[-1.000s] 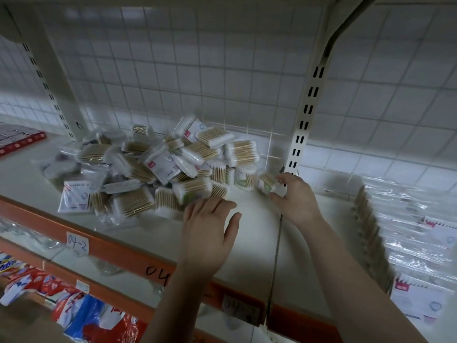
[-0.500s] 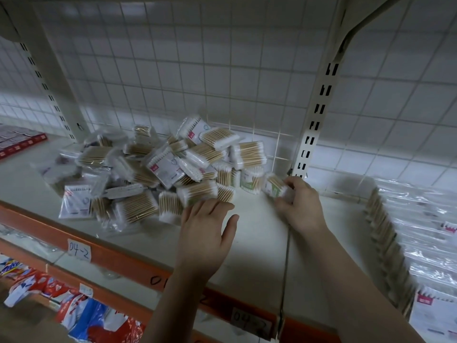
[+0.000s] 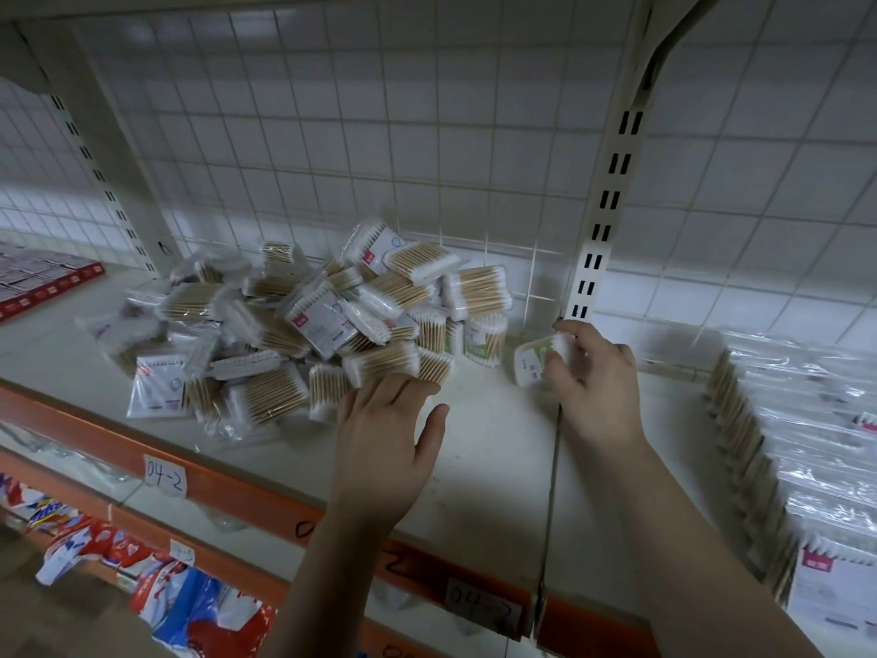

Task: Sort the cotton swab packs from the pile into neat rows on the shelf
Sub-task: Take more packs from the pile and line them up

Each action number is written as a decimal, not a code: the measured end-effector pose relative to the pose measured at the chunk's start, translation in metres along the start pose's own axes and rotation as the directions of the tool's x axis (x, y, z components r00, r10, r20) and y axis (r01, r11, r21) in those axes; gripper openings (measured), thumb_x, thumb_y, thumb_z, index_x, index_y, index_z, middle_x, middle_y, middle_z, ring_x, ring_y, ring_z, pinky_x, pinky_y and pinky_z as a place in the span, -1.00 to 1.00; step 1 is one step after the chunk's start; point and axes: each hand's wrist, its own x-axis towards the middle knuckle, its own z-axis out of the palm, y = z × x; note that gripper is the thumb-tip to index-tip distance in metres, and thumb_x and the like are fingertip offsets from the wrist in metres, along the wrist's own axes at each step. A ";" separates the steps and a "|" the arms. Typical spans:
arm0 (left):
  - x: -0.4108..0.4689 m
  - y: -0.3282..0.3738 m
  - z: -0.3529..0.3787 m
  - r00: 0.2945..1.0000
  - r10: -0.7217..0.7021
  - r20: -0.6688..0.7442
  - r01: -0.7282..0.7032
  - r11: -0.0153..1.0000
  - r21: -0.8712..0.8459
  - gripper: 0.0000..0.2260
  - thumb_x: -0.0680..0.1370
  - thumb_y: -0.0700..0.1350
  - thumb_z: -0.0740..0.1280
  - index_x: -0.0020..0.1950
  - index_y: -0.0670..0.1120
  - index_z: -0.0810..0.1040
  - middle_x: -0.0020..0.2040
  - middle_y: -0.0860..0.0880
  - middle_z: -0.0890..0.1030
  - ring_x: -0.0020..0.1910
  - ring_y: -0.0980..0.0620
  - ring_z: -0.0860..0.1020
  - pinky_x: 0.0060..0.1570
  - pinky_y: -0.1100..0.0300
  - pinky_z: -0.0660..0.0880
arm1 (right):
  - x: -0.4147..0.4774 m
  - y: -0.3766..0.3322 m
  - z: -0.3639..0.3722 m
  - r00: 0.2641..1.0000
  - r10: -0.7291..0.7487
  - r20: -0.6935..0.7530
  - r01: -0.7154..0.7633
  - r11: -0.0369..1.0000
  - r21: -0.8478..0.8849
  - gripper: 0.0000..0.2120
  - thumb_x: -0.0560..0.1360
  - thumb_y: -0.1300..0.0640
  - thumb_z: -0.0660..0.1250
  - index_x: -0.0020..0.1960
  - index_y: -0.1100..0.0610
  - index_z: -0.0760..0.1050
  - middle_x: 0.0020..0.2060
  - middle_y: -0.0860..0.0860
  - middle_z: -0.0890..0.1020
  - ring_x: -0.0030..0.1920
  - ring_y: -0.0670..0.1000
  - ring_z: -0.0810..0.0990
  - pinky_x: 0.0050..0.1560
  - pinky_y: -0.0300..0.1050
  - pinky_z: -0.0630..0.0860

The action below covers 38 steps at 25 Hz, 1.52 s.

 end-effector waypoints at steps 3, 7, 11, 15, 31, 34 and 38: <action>0.002 -0.003 -0.004 1.000 -0.005 -0.016 0.006 0.999 0.035 -0.70 0.54 0.07 0.16 0.06 -0.03 0.59 0.03 0.03 0.60 0.05 -0.05 0.51 0.06 0.02 0.41 | 0.002 0.006 0.002 1.000 -0.023 0.003 0.023 1.000 0.001 -0.66 0.41 -0.01 0.23 0.15 0.02 0.50 -0.21 0.00 0.58 -0.14 0.14 0.47 -0.04 -0.10 0.37; 0.010 -0.008 -0.009 0.998 0.006 -0.061 -0.001 0.995 0.096 -0.71 0.51 0.05 0.18 0.06 -0.05 0.60 0.08 0.00 0.59 0.09 -0.06 0.49 0.12 0.11 0.27 | 0.003 0.012 0.004 0.997 0.042 0.066 -0.042 0.999 0.001 -0.68 0.37 0.01 0.43 0.02 0.01 0.37 -0.15 0.00 0.55 -0.07 0.19 0.49 -0.12 -0.05 0.41; 0.019 -0.015 -0.012 0.996 -0.028 -0.080 0.035 0.996 0.085 -0.70 0.49 0.05 0.19 0.06 -0.05 0.60 0.05 0.00 0.59 0.07 -0.09 0.50 0.07 -0.01 0.42 | 0.003 0.009 0.003 0.975 0.136 0.178 -0.117 0.986 -0.116 -0.58 0.32 0.03 0.49 0.01 0.04 0.30 -0.16 -0.02 0.54 -0.09 0.15 0.51 -0.20 -0.06 0.39; 0.020 -0.015 -0.012 0.996 -0.035 -0.082 0.042 0.996 0.082 -0.71 0.49 0.05 0.18 0.07 -0.04 0.59 0.05 0.01 0.58 0.07 -0.07 0.49 0.07 -0.01 0.41 | 0.001 0.009 0.002 0.962 0.081 0.262 -0.035 0.984 -0.177 -0.45 0.36 0.02 0.40 0.31 -0.10 0.32 -0.03 0.01 0.59 -0.01 0.13 0.53 -0.14 -0.11 0.39; 0.037 -0.024 0.002 0.998 -0.020 -0.054 0.028 0.988 0.152 -0.75 0.45 -0.06 0.33 0.10 -0.07 0.58 0.08 -0.05 0.59 0.13 -0.16 0.48 0.09 -0.07 0.44 | -0.002 -0.003 -0.001 0.983 -0.018 0.182 -0.003 0.994 0.110 -0.64 0.31 0.10 0.51 -0.11 0.03 0.31 -0.13 -0.05 0.46 -0.13 -0.17 0.42 -0.22 -0.41 0.28; 0.047 -0.023 0.007 1.000 -0.023 0.004 0.021 0.974 0.225 -0.66 0.40 -0.09 0.44 0.16 -0.06 0.58 0.10 -0.07 0.60 0.13 -0.16 0.49 0.16 -0.09 0.42 | -0.001 -0.001 0.000 0.982 -0.016 0.187 0.000 0.996 0.086 -0.64 0.31 0.11 0.48 -0.10 0.03 0.30 -0.15 -0.04 0.48 -0.16 -0.04 0.43 -0.23 -0.29 0.31; 0.056 -0.020 0.010 0.992 -0.092 0.082 0.065 0.957 0.284 -0.58 0.42 0.01 0.45 0.25 0.00 0.52 0.23 -0.04 0.54 0.22 -0.14 0.41 0.20 -0.05 0.32 | -0.001 0.000 -0.001 0.980 -0.007 0.199 -0.008 0.997 0.076 -0.64 0.30 0.13 0.46 -0.08 0.01 0.29 -0.18 -0.07 0.48 -0.14 0.03 0.43 -0.23 -0.19 0.30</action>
